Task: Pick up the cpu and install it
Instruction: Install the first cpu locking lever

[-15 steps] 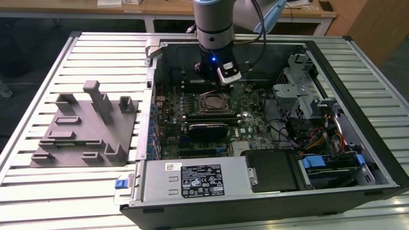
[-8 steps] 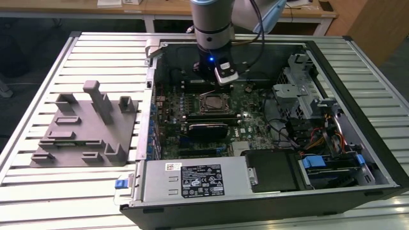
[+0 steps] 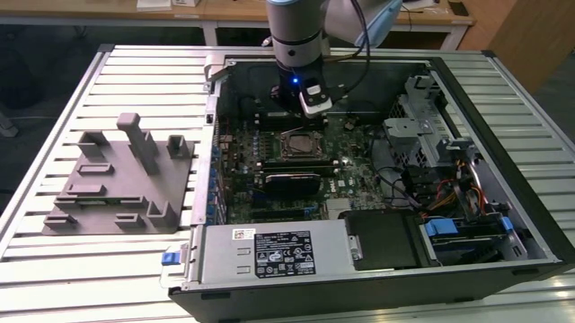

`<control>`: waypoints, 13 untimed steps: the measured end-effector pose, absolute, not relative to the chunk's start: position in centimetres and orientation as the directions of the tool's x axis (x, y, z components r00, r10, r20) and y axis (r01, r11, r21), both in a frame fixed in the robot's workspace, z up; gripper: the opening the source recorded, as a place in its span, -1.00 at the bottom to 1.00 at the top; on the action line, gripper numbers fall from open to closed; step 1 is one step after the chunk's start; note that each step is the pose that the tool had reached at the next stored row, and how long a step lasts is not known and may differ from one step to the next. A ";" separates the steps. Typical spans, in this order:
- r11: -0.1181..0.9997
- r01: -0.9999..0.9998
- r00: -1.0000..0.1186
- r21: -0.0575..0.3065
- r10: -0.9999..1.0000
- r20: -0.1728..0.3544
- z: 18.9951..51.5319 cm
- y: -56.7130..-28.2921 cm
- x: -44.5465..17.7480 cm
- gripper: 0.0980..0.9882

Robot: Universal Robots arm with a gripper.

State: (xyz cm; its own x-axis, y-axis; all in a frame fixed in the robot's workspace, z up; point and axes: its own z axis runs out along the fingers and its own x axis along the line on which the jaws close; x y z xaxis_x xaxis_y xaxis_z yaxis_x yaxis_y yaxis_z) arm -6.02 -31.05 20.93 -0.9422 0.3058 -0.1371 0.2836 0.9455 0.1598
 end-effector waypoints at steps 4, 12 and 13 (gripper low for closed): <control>0.941 0.300 -0.934 0.158 0.323 -0.149 20.7 -31.0 -6.1 -0.98; 0.924 0.347 -0.916 0.159 0.370 -0.153 20.3 -30.8 -6.5 -0.98; 0.922 0.353 -0.914 0.159 0.376 -0.153 20.3 -30.8 -6.5 -0.98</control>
